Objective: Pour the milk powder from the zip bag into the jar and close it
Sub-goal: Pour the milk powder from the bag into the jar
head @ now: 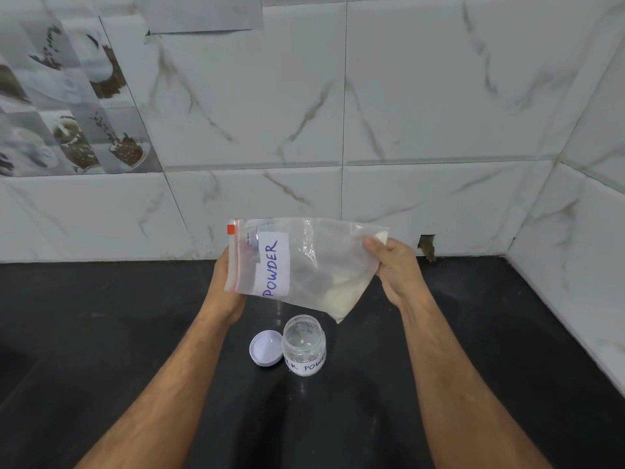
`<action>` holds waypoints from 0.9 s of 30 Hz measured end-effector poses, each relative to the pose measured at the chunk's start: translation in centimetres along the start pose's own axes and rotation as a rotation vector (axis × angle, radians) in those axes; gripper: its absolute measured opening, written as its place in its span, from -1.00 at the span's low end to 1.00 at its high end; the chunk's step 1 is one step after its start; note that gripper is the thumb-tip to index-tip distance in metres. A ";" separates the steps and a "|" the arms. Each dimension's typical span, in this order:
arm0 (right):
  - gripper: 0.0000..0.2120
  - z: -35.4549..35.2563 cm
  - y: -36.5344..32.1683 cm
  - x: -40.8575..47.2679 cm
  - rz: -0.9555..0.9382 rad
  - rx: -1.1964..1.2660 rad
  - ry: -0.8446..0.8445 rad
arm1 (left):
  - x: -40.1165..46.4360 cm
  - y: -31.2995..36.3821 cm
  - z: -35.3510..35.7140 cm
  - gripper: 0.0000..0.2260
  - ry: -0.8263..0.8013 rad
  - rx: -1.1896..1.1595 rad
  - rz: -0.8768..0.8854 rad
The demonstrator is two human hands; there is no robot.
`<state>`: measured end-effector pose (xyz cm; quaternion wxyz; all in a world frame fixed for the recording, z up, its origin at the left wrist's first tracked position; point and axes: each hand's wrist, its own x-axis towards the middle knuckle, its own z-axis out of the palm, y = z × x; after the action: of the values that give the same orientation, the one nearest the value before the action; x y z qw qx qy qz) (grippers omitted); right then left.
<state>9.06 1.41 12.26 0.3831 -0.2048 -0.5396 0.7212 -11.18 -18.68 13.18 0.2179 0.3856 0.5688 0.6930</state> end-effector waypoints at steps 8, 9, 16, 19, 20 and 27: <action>-0.79 0.6 -0.1 0.3 0.025 -0.070 0.055 | 0.4 -0.5 0.8 -0.82 0.138 -0.120 -0.093; -0.80 0.5 0.0 0.1 0.041 -0.084 0.047 | 0.4 -0.5 0.9 -0.84 0.142 -0.133 -0.096; -0.76 0.3 1.9 -0.7 0.132 -0.102 0.128 | 0.3 0.1 2.2 -0.74 0.181 -0.205 -0.134; -0.76 0.0 1.1 -0.3 0.096 -0.062 0.243 | 0.1 0.2 2.5 -0.88 0.190 -0.214 -0.143; -0.75 -0.1 0.7 0.0 0.089 -0.048 0.288 | 0.0 0.4 2.5 -0.87 0.175 -0.203 -0.135; -0.60 -1.3 1.6 0.9 0.248 0.082 0.297 | 1.5 4.1 6.0 -0.87 0.119 0.073 -0.039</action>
<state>8.94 2.72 10.45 0.3745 -0.3583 -0.4180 0.7461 -6.87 -14.89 17.88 0.1832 0.3404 0.6130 0.6891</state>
